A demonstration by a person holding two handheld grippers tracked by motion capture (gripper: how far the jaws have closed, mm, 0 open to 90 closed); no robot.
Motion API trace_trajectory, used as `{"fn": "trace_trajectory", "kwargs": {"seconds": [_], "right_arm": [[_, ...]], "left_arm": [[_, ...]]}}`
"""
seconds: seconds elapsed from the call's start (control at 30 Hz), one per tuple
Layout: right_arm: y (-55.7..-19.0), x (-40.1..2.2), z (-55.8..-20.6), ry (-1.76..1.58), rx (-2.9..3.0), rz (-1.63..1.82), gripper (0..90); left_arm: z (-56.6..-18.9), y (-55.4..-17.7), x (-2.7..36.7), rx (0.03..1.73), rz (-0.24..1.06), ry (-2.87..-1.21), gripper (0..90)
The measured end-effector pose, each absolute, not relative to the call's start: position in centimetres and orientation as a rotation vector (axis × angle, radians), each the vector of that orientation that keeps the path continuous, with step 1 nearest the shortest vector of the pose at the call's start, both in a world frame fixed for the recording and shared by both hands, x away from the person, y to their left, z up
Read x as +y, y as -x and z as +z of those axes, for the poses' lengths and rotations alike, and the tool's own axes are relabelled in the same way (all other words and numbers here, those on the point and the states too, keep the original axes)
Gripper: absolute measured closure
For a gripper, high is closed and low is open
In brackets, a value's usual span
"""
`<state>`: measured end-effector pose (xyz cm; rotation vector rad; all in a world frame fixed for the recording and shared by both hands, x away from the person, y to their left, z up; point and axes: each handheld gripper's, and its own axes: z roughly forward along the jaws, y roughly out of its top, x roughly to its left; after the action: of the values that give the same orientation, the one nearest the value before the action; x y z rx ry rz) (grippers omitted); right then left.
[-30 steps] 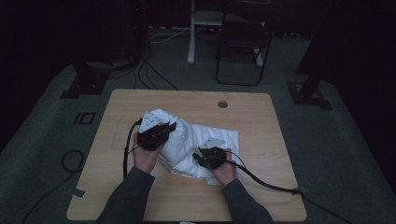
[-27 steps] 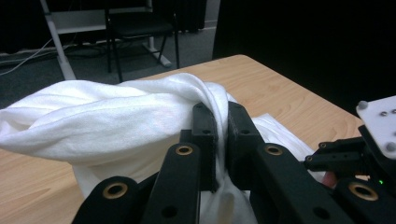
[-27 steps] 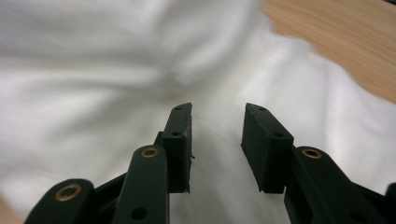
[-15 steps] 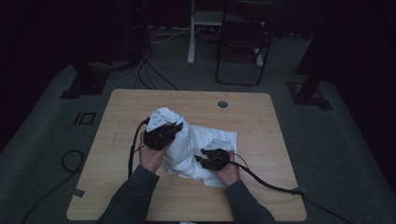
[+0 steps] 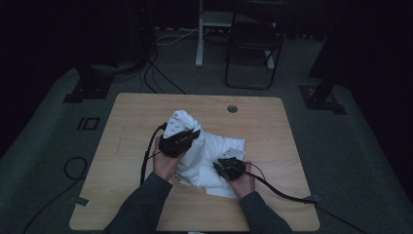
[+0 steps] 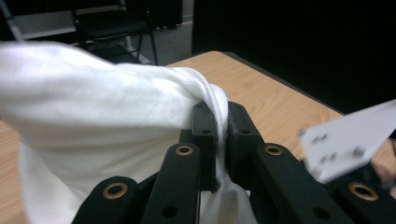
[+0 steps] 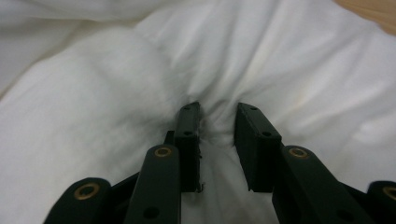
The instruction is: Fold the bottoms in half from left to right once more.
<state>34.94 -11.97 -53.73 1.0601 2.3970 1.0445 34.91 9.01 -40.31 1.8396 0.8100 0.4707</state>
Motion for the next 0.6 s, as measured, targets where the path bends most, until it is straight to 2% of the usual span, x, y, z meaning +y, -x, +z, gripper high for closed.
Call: {"fn": "trace_trajectory", "kwargs": {"seconds": [0.03,0.07,0.13,0.43,0.6], "right_arm": [[-34.9,-11.4,-53.8,-1.04,2.422,1.082,67.8],[-34.7,-11.0,-53.8,-1.005,2.46,1.16,62.2],[-34.6,-11.9,-53.4,-1.015,2.452,1.199,58.2],[-34.4,-20.9,-50.3,-1.197,2.217,1.239,55.8],[-33.3,-22.4,-48.2,-1.154,2.161,1.325,51.3]], "left_arm": [[-40.7,-34.9,8.1,0.797,0.453,-1.849,84.5],[-40.9,-34.8,7.8,0.79,0.443,-1.858,84.4],[-41.7,-34.7,7.0,0.78,0.418,-1.869,84.4],[-46.3,-32.9,3.8,0.731,0.304,-1.965,84.2],[-50.1,-31.4,2.4,0.729,0.222,-2.041,83.9]]}}
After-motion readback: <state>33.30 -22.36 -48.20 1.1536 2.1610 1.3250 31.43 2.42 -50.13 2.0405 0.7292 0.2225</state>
